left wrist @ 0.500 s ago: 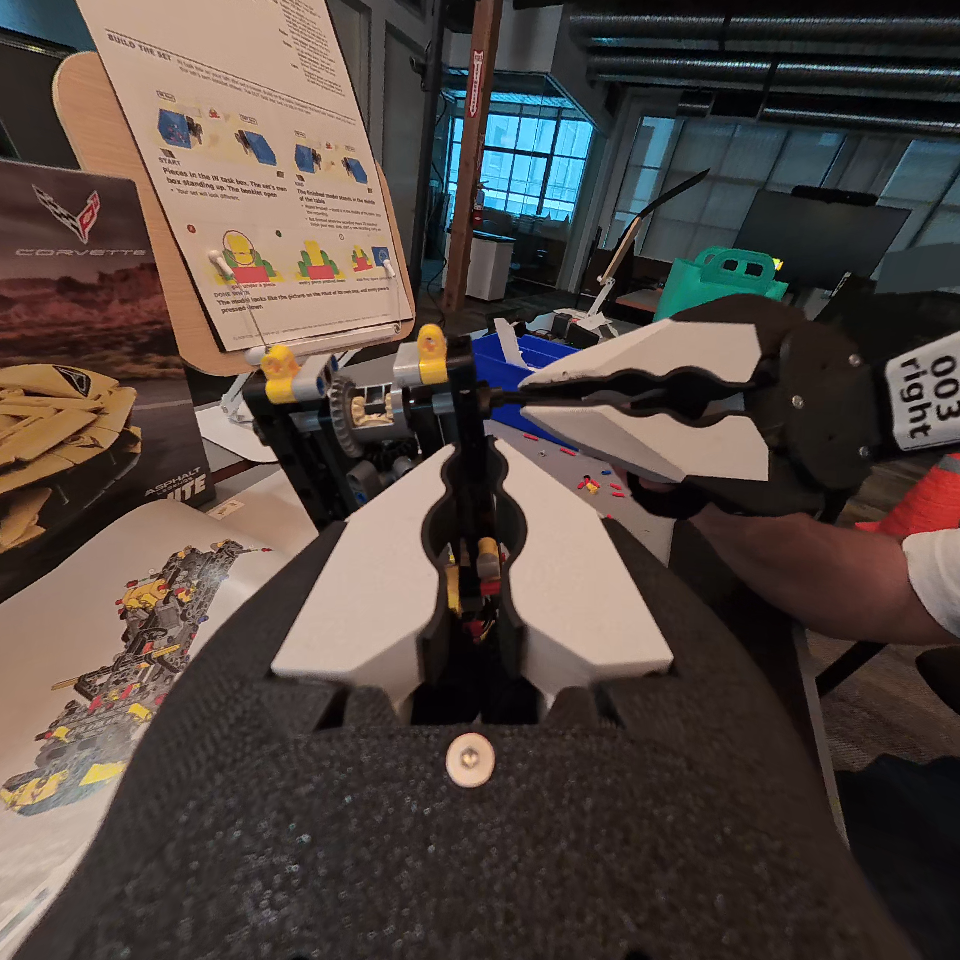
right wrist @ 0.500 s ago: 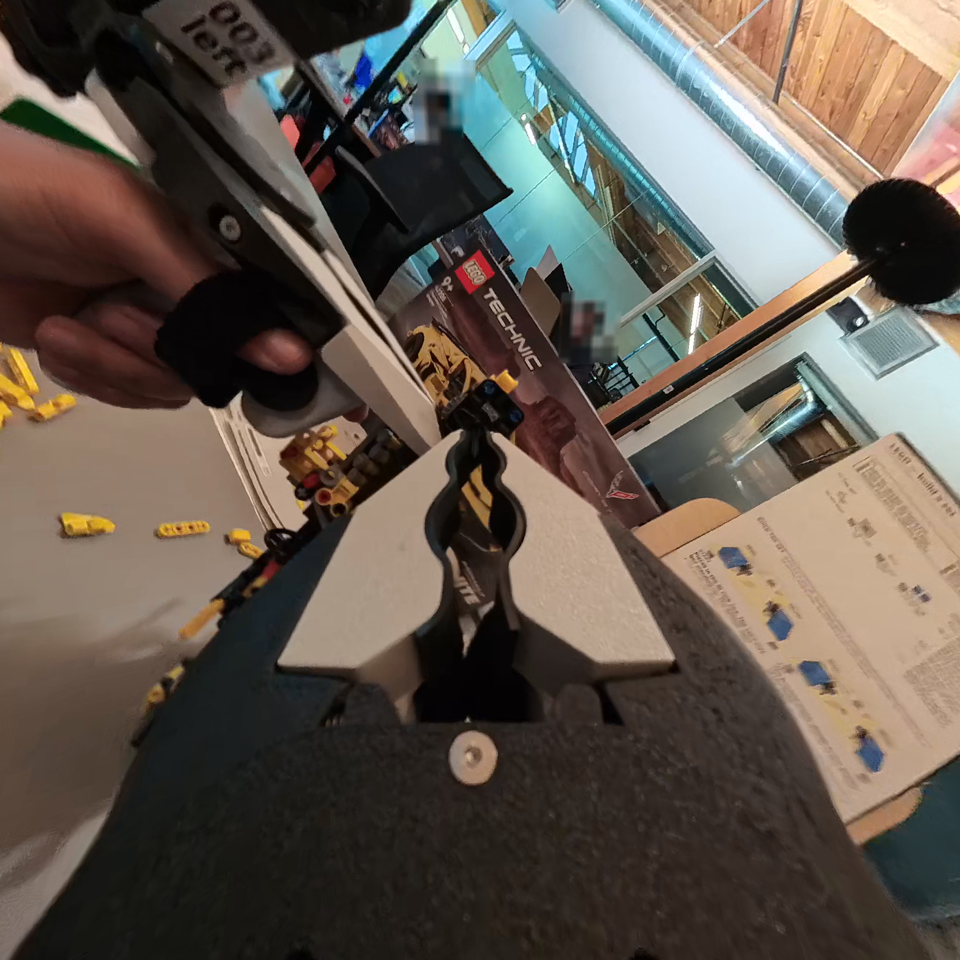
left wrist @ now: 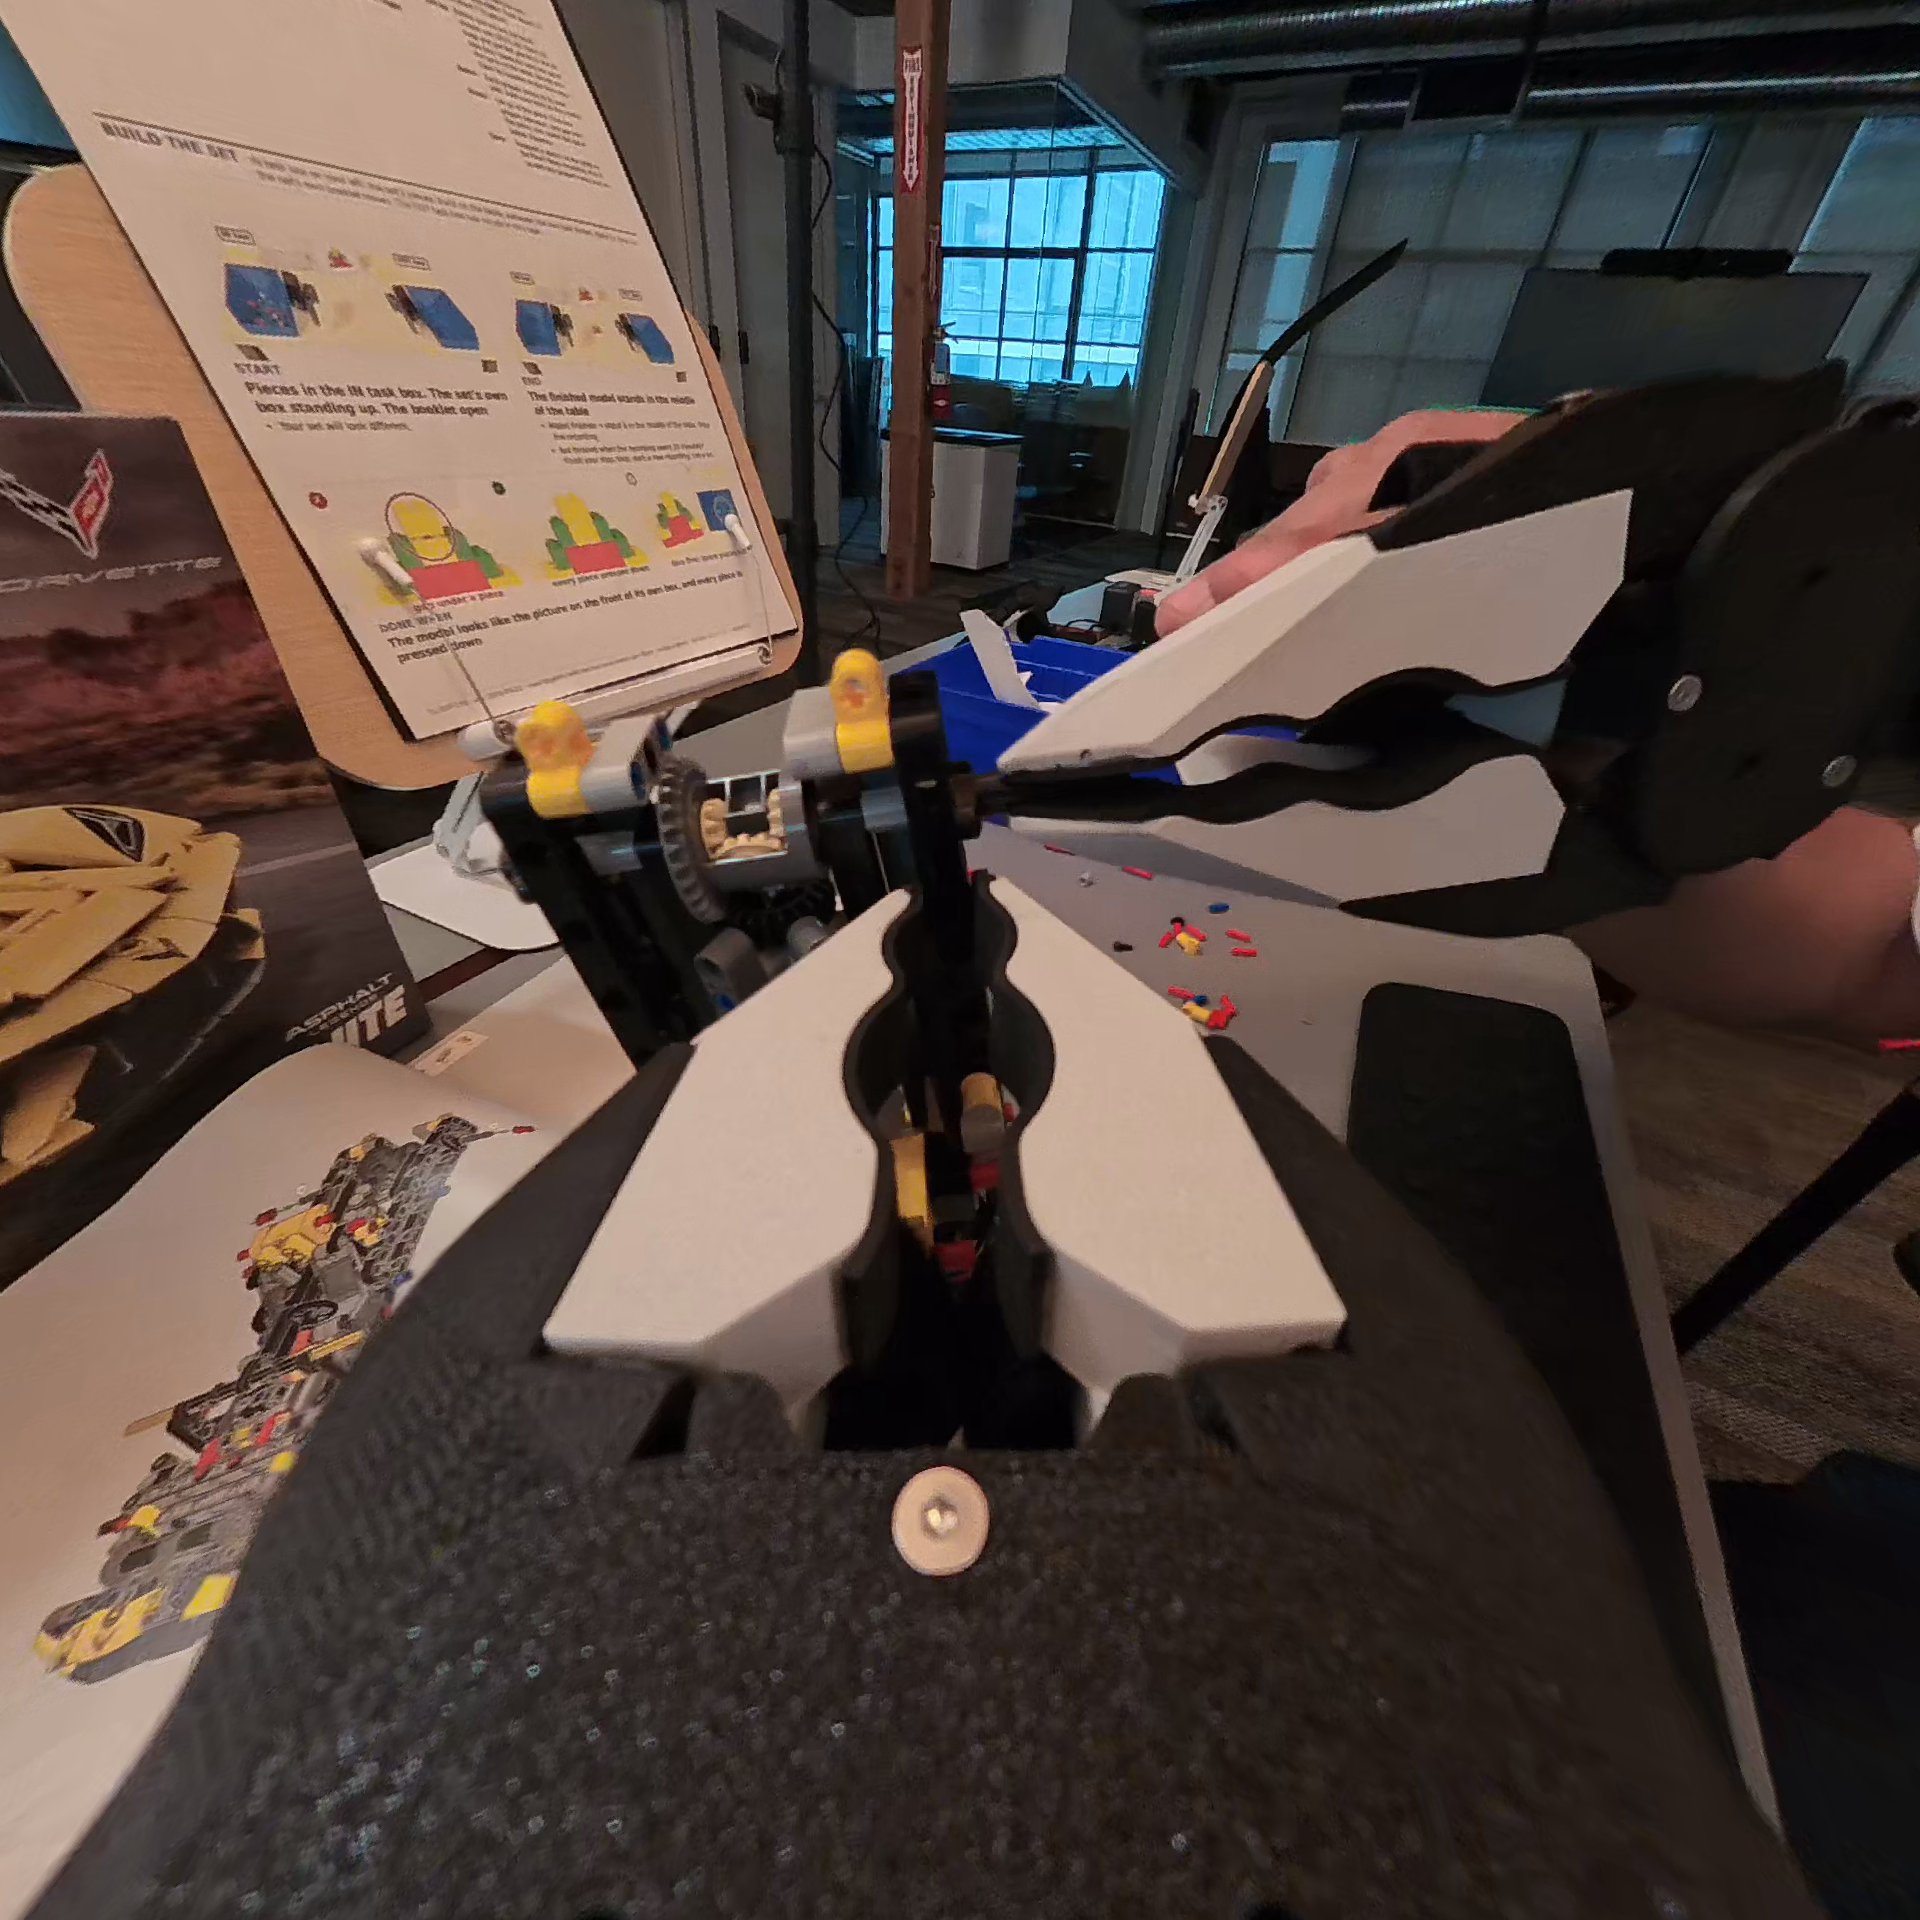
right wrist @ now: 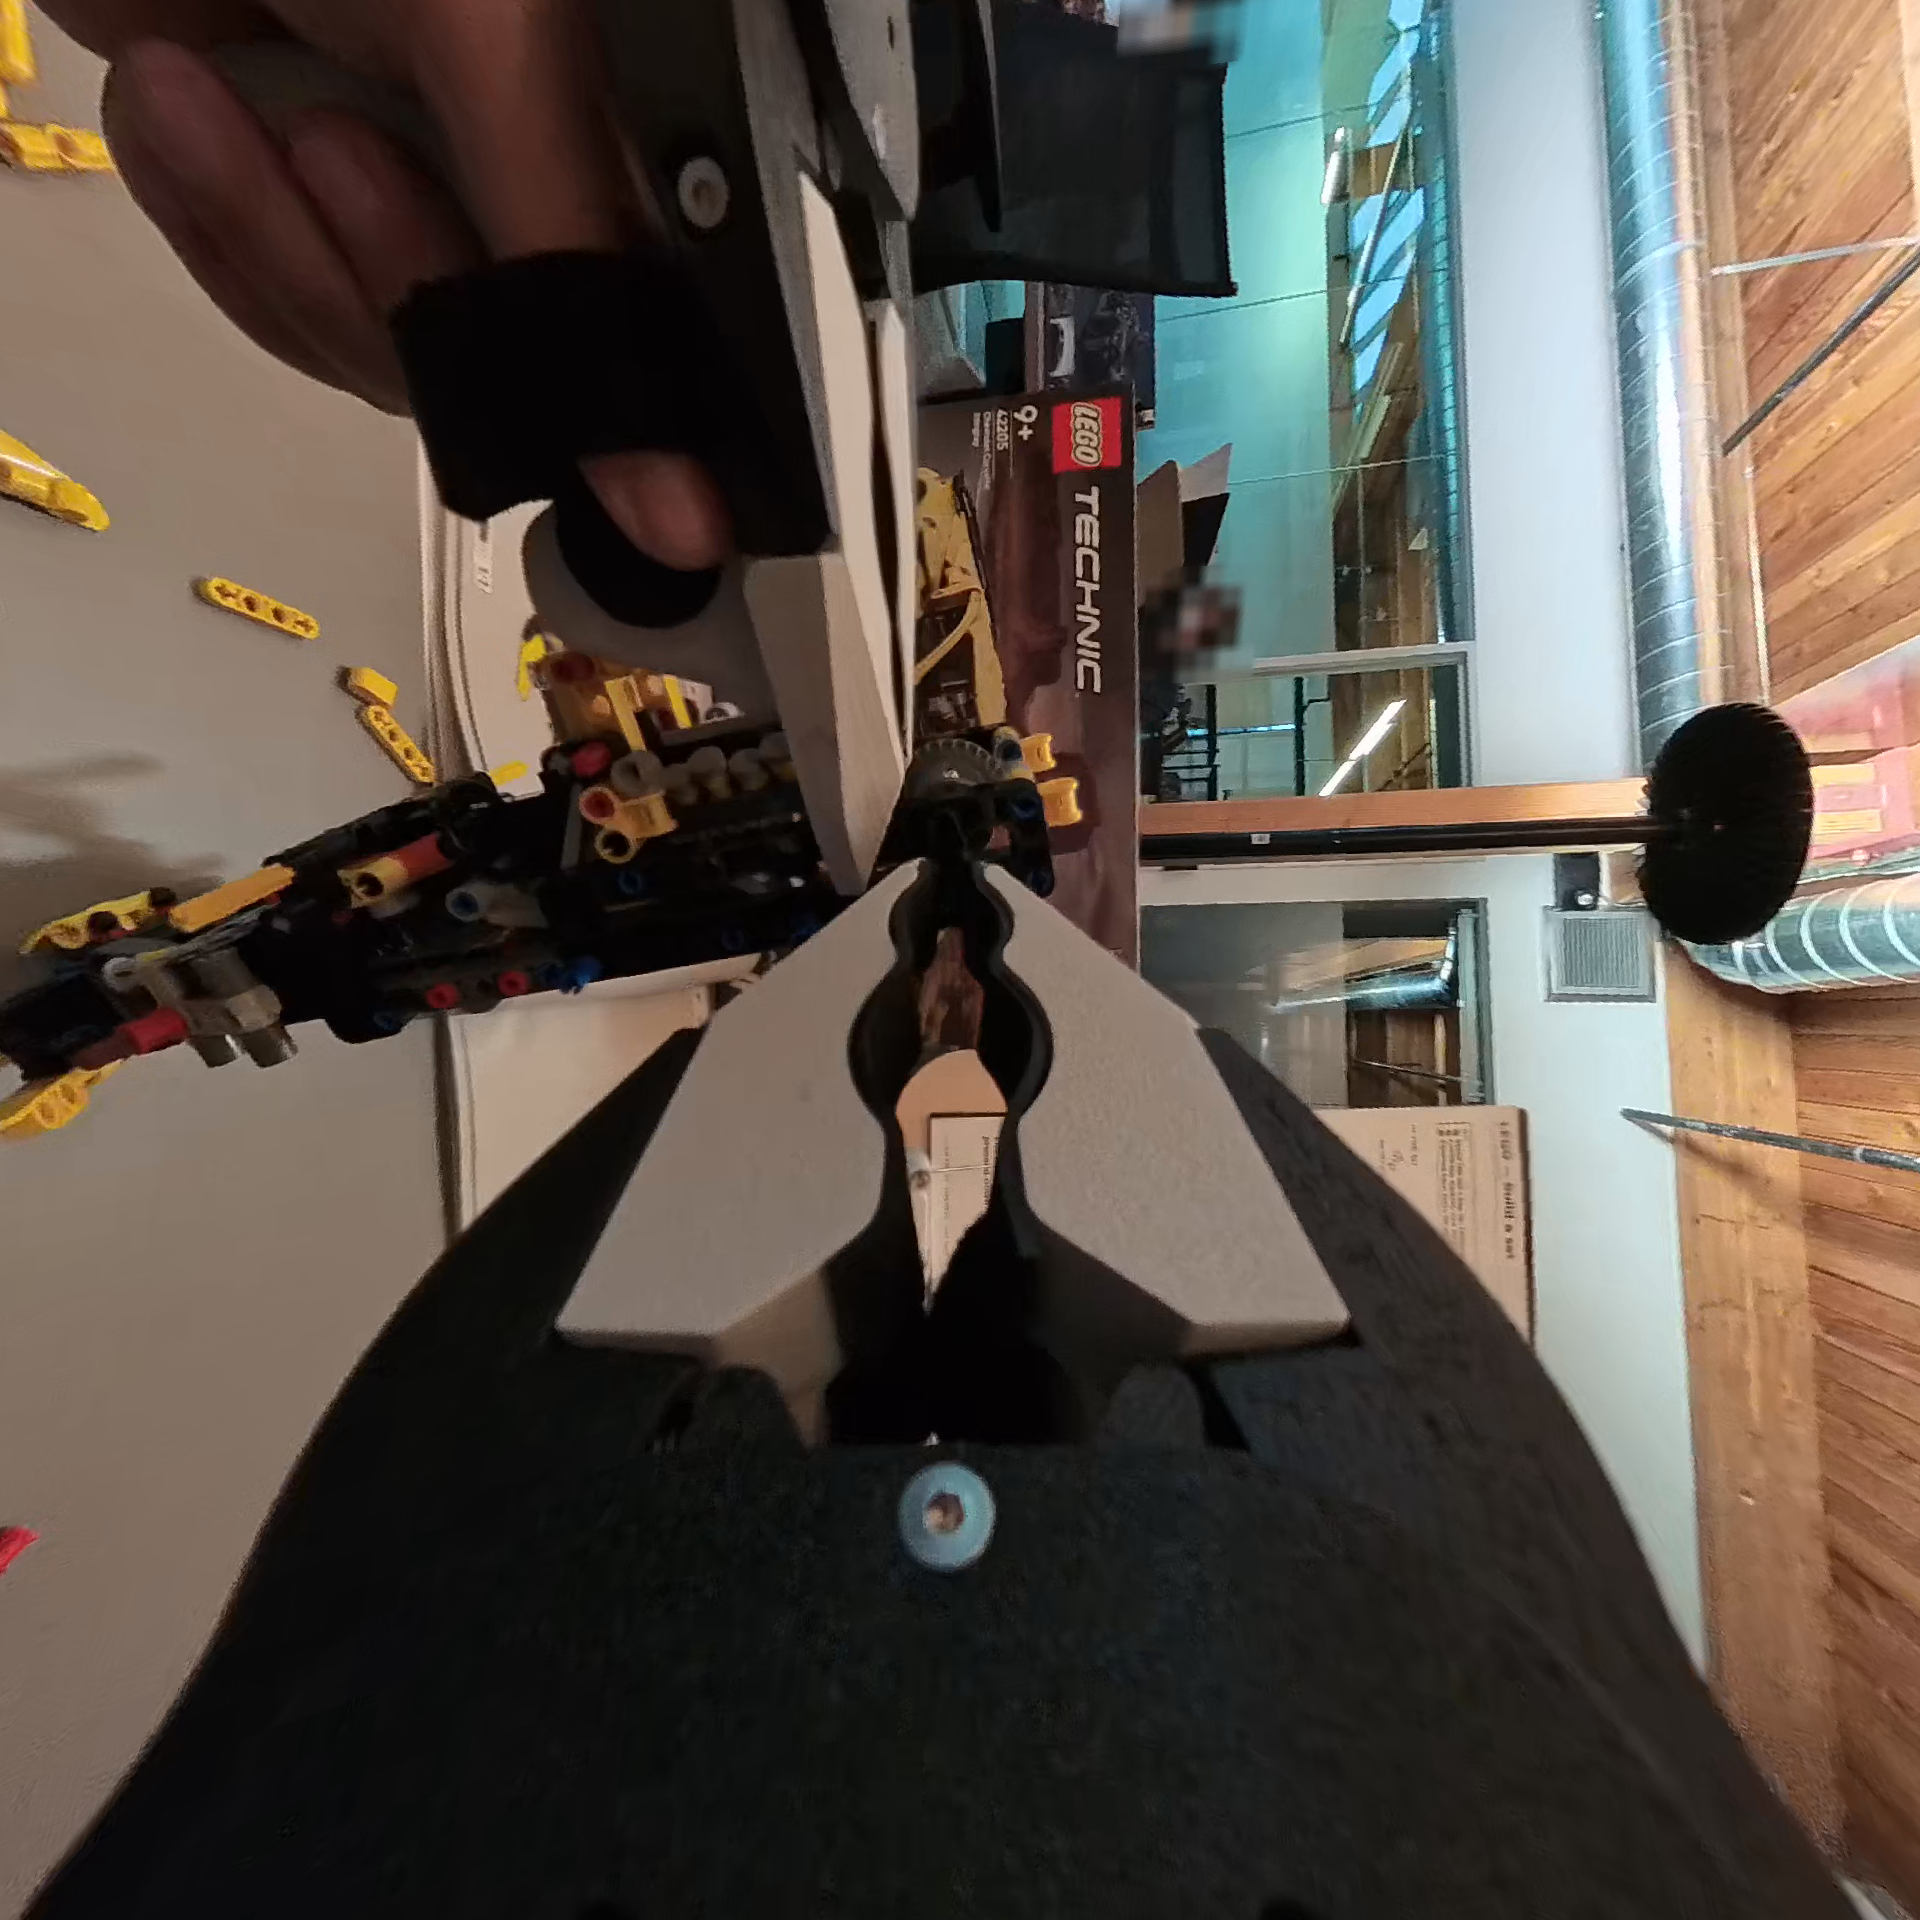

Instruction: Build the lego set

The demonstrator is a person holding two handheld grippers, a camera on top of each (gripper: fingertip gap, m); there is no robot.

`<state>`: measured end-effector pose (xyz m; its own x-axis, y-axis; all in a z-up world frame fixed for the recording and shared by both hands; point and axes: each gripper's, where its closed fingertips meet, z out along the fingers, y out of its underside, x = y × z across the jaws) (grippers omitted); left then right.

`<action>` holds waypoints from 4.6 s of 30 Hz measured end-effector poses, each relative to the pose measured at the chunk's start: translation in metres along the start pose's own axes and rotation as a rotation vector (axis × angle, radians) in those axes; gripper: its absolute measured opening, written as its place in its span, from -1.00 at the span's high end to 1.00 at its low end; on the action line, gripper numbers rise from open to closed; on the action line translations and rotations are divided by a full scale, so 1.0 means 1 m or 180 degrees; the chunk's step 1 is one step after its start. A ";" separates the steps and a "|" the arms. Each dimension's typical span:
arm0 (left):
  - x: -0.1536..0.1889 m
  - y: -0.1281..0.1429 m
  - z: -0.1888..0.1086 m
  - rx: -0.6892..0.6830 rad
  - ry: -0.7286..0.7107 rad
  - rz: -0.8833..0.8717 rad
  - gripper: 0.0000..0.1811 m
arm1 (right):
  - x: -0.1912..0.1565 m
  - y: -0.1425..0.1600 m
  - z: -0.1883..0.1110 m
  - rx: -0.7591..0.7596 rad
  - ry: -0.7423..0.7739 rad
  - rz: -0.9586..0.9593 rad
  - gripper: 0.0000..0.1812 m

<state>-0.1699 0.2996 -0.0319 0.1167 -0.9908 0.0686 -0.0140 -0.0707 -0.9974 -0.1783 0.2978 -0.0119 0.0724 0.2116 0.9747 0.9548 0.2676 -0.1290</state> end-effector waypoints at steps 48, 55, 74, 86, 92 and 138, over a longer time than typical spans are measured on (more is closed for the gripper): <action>0.022 0.002 -0.002 0.0061 0.0489 0.0137 0.92 | -0.006 -0.007 -0.025 0.2287 -0.2085 0.3292 0.37; 0.001 0.000 -0.001 0.0153 0.0251 -0.0237 0.92 | -0.003 0.000 -0.023 0.1374 -0.0557 0.2415 0.67; 0.000 0.000 0.001 0.0151 0.0103 -0.0091 0.92 | 0.000 -0.003 -0.012 0.0340 0.0405 0.1275 0.97; 0.001 0.000 0.004 0.0170 0.0128 -0.0121 0.92 | 0.000 0.001 -0.014 0.0281 0.0406 0.2476 0.98; 0.000 0.000 0.006 0.0165 -0.0040 0.0095 0.91 | 0.000 0.004 -0.013 0.0541 0.0315 0.3632 0.97; -0.010 -0.029 -0.033 0.0568 -0.0092 0.0208 0.91 | -0.095 0.175 -0.090 -0.0189 0.0515 0.4014 1.00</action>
<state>-0.2033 0.3081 -0.0027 0.1499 -0.9887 0.0054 0.1536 0.0179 -0.9880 0.0074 0.2399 -0.1110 0.9661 0.1698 0.1942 0.2096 -0.0780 -0.9747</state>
